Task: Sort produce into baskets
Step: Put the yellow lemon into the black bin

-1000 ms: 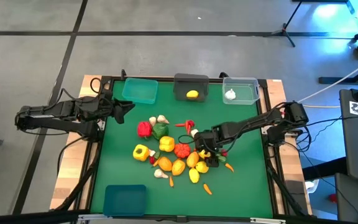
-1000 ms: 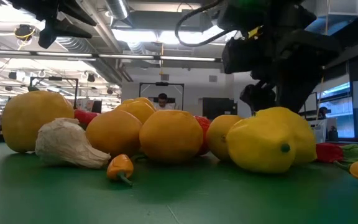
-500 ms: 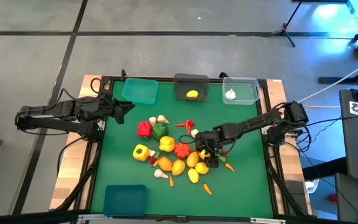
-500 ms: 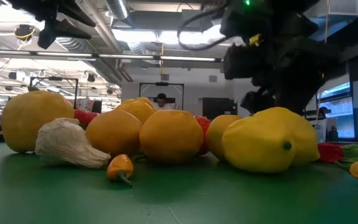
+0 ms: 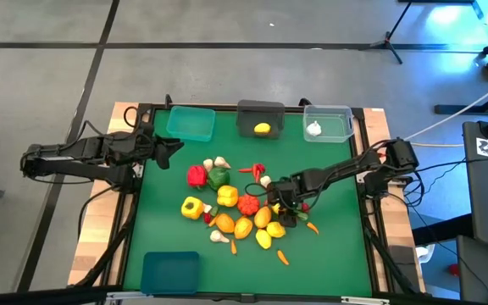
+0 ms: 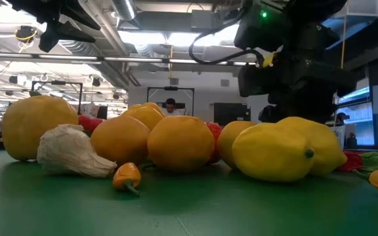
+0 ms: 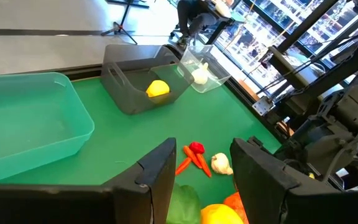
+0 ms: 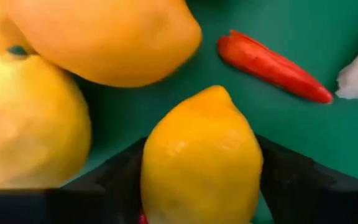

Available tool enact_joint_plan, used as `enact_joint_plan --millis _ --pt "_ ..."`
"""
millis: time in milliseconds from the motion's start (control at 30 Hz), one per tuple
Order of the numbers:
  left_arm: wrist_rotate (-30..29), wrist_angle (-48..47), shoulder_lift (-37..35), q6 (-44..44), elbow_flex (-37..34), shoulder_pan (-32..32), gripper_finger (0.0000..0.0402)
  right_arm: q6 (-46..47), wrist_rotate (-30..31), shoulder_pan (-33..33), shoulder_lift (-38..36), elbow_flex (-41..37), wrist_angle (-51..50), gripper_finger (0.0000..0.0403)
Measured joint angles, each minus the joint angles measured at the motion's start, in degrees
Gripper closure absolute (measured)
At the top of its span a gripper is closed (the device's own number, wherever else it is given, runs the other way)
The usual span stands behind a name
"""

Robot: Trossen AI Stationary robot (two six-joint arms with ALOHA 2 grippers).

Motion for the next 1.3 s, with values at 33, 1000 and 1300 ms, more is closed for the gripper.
enact_joint_plan --millis 33,1000,1300 --pt "0.0 0.0 0.0 0.0 0.0 0.0 0.0251 0.4 -0.3 0.0 0.1 0.0 0.1 0.016" --pt "0.2 -1.3 0.0 -1.0 0.0 0.0 0.0251 -6.6 4.2 -21.2 -12.1 8.3 -5.5 0.0231" --pt "0.2 -1.3 0.0 -1.0 0.0 0.0 0.0251 -11.6 6.6 -37.1 -4.2 23.1 -6.4 0.0233"
